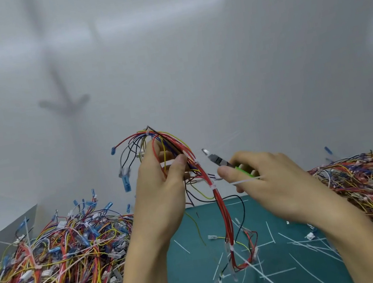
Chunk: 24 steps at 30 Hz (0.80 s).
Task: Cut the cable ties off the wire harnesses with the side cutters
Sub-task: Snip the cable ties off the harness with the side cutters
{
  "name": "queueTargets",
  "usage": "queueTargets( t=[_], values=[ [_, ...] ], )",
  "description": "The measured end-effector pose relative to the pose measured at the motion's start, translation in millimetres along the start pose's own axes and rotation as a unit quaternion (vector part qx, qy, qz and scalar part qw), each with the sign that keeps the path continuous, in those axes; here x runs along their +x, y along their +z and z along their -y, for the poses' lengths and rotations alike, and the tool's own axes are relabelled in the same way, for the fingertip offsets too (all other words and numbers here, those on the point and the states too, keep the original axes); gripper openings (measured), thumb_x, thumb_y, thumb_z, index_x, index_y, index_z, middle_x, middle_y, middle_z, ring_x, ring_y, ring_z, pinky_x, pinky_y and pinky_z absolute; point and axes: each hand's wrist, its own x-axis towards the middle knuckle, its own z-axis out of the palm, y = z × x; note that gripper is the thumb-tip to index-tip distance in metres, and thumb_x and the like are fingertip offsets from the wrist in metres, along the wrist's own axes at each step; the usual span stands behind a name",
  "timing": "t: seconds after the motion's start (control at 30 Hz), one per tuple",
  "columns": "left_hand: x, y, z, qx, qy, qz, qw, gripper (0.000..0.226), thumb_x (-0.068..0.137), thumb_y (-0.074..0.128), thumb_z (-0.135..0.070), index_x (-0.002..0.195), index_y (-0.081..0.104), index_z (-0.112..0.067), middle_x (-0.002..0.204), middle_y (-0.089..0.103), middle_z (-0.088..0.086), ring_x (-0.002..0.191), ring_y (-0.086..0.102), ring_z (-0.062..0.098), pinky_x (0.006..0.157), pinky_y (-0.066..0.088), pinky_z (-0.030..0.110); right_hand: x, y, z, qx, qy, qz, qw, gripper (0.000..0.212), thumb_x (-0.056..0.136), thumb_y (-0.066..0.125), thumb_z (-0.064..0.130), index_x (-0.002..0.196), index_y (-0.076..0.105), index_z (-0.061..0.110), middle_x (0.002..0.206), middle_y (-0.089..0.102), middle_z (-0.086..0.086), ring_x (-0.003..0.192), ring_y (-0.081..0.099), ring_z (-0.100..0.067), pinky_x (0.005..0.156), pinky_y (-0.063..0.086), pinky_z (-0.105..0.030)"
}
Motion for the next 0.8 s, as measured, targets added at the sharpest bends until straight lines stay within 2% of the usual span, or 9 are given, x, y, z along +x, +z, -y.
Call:
queueTargets(
  t=[0.17, 0.57, 0.8],
  values=[
    [0.5, -0.2, 0.9, -0.003, 0.004, 0.0, 1.0, 0.015, 0.098, 0.054, -0.009, 0.096, 0.06, -0.023, 0.085, 0.069, -0.01, 0.081, 0.067, 0.008, 0.077, 0.055, 0.027, -1.2, 1.8, 3.7, -0.027, -0.045, -0.021, 0.998, 0.045, 0.084, 0.035, 0.072, 0.087, 0.057, 0.033, 0.072, 0.062, 0.003, 0.069, 0.055, -0.016, 0.065, 0.046, -0.039],
    [0.9, -1.6, -0.5, 0.019, 0.008, 0.001, 1.0, 0.008, 0.096, 0.057, -0.01, 0.097, 0.062, -0.016, 0.086, 0.071, -0.004, 0.082, 0.069, 0.012, 0.084, 0.057, 0.04, -1.4, 3.3, 5.1, -0.038, -0.051, -0.024, 0.998, 0.044, 0.086, 0.039, 0.07, 0.086, 0.057, 0.03, 0.067, 0.058, 0.002, 0.065, 0.051, -0.018, 0.062, 0.044, -0.039],
    [0.9, -0.1, -0.5, 0.01, 0.003, 0.01, 1.0, 0.007, 0.096, 0.058, -0.009, 0.096, 0.063, -0.014, 0.087, 0.071, -0.001, 0.083, 0.068, 0.012, 0.082, 0.056, 0.034, -2.1, 3.8, 8.1, -0.069, -0.062, -0.032, 0.995, 0.048, 0.084, 0.033, 0.071, 0.083, 0.055, 0.028, 0.063, 0.052, 0.001, 0.063, 0.046, -0.015, 0.056, 0.034, -0.035]
  ],
)
